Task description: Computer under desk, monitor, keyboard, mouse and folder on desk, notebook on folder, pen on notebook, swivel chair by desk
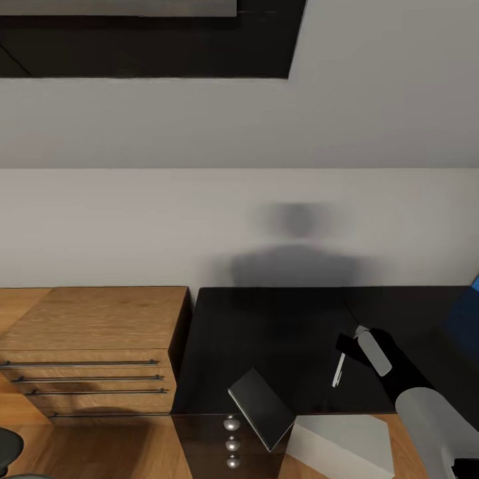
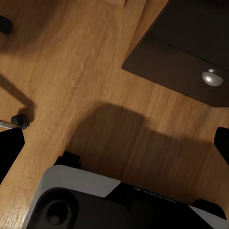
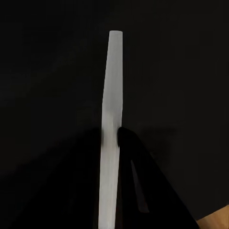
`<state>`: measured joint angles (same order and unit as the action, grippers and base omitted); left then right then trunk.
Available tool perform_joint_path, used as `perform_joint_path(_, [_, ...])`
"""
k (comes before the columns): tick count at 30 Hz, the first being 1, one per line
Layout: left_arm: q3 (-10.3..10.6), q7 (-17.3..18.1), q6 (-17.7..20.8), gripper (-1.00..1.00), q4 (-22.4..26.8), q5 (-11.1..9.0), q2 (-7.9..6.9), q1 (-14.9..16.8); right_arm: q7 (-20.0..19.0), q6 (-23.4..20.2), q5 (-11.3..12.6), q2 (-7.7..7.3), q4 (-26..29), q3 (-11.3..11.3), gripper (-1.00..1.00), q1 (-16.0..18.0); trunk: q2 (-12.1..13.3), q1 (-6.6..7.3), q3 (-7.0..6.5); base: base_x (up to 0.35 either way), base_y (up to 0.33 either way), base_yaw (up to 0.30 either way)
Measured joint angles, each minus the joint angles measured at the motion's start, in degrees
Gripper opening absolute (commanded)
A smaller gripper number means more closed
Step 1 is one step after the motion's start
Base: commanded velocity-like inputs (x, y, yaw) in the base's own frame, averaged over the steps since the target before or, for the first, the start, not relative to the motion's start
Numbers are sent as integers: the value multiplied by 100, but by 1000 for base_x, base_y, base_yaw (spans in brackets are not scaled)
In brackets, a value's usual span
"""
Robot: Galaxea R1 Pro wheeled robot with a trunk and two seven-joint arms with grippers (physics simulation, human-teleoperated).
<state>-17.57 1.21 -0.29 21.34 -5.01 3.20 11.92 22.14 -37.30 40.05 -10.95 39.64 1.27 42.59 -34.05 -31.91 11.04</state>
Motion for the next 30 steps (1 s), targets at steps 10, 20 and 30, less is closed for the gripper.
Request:
perform_joint_path(10, [3,-2,5,100,0,0,-1,0,3,21,0,10,-4,3,-100,0,-402,-220,180,0,0,0])
perform_joint_path(20, [3,-2,5,100,0,0,-1,0,5,264,-8,10,-112,7,-100,0,-804,-440,360,0,0,0])
perform_joint_path(30, [3,-2,5,100,0,0,-1,0,5,458,-9,9,-206,8,-100,1,-1206,-660,540,0,0,0])
